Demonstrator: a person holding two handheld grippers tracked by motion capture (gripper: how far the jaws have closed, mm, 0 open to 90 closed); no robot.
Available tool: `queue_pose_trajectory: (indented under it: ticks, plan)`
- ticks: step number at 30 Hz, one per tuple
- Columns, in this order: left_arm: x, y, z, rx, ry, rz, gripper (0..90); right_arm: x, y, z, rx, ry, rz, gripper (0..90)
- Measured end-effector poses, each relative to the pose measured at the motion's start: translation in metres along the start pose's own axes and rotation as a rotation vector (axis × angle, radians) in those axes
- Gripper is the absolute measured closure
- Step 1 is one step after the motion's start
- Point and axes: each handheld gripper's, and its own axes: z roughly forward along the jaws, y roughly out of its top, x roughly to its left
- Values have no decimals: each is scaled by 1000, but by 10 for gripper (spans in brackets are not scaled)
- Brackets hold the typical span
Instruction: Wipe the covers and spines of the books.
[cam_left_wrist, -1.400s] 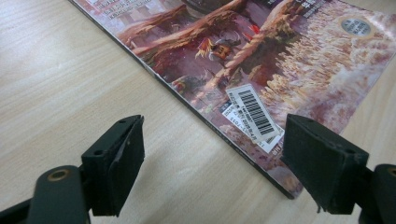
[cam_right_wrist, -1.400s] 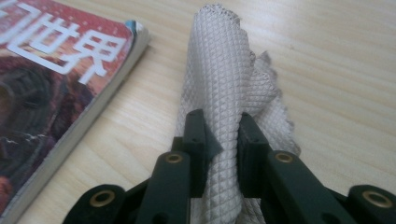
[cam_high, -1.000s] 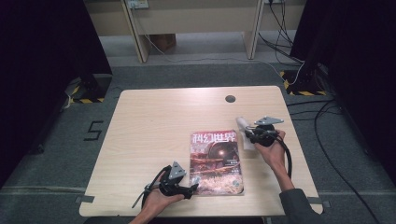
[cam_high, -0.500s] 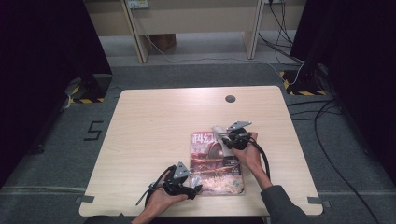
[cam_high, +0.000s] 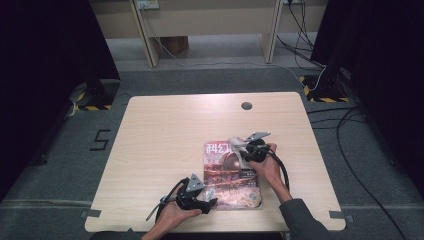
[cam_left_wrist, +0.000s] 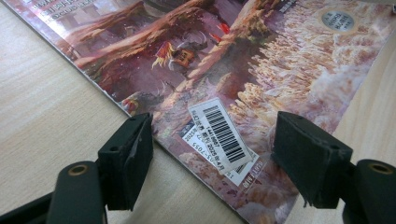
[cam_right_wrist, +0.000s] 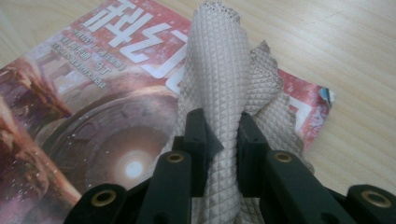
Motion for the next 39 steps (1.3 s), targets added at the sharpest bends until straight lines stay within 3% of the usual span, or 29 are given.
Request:
queue_pose_trajectory:
  ticks: [9,12,14,16,20,22,28,32,36,39]
  plan:
    - [0,0,0,1,1,-1,279,-24,3,6,-39,-124,39,783]
    - [0,0,0,-2,1,-10,278,-29,3,7,-50,-127,64,784]
    - [0,0,0,1,0,-8,278,-26,3,7,-43,-142,44,787]
    - [0,0,0,0,-1,-11,278,-21,5,7,-30,-135,17,788]
    - [0,0,0,2,1,-11,279,-3,7,8,-14,-51,-25,788]
    - [-1,-1,0,-2,4,-15,279,2,8,8,-7,-59,-57,786]
    - [-1,-1,-1,-6,7,-13,280,-18,5,8,-39,-129,17,785]
    - [-1,-1,-1,-5,9,-10,279,-30,2,7,-57,-149,50,786]
    - [-2,-1,-1,-6,12,-7,278,-26,4,7,-49,-154,37,788]
    - [-2,-1,-1,-6,15,-2,279,-17,5,8,-41,-112,21,788]
